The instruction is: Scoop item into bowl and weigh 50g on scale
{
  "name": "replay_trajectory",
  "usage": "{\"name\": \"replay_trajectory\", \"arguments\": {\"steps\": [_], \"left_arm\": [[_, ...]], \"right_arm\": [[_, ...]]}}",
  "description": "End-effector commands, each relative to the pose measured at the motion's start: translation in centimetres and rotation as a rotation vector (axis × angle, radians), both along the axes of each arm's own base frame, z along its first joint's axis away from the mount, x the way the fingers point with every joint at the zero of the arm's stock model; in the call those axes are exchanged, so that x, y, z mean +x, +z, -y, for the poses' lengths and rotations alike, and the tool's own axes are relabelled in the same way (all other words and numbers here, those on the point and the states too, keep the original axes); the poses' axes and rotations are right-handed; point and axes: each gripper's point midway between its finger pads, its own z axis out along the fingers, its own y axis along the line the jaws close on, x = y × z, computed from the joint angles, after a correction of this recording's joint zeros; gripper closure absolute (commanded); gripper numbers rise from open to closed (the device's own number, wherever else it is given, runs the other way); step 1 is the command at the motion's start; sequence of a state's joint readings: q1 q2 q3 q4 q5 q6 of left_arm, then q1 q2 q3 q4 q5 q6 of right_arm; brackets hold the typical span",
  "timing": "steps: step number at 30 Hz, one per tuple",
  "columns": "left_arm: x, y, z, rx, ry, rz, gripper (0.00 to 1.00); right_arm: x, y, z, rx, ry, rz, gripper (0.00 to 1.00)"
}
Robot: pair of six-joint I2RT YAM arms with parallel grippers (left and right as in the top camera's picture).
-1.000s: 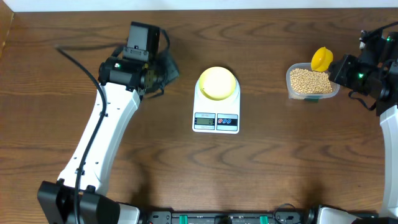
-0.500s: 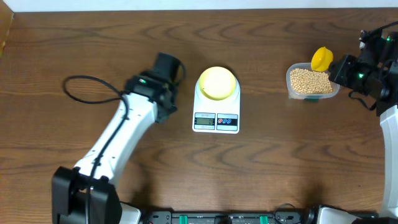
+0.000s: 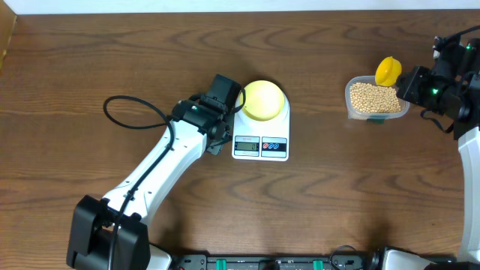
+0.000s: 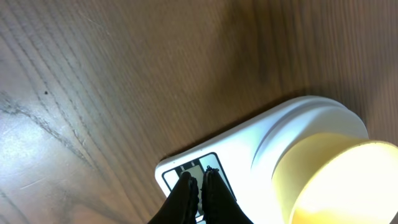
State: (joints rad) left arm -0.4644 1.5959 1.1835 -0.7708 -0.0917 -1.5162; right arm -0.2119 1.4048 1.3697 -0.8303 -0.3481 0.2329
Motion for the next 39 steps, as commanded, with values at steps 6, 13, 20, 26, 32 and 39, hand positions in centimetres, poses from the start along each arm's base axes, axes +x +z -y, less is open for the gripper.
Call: {"name": "replay_trajectory", "arguments": {"steps": [6, 13, 20, 26, 32, 39], "left_arm": [[4.7, 4.9, 2.6, 0.174, -0.867, 0.256, 0.92], [3.9, 8.9, 7.9, 0.123, -1.406, 0.481, 0.76], [2.8, 8.4, 8.0, 0.149, -1.541, 0.482, 0.92], [1.3, 8.9, 10.0, 0.150, -1.793, 0.597, 0.92], [-2.3, 7.8, 12.5, 0.219, -2.104, 0.629, 0.92], [-5.1, 3.8, 14.5, 0.264, -2.290, 0.474, 0.92]], "right_arm": [[0.0, 1.2, 0.0, -0.010, 0.013, 0.035, 0.99], [0.0, 1.2, 0.3, -0.023, 0.001, 0.033, 0.99], [0.1, 1.2, 0.3, -0.031, 0.008, 0.038, 0.99], [0.1, 1.3, 0.3, -0.032, 0.009, 0.040, 0.99], [0.1, 1.3, 0.3, -0.032, 0.008, 0.040, 0.99], [0.1, 1.3, 0.3, -0.037, 0.013, 0.042, 0.99]]}}
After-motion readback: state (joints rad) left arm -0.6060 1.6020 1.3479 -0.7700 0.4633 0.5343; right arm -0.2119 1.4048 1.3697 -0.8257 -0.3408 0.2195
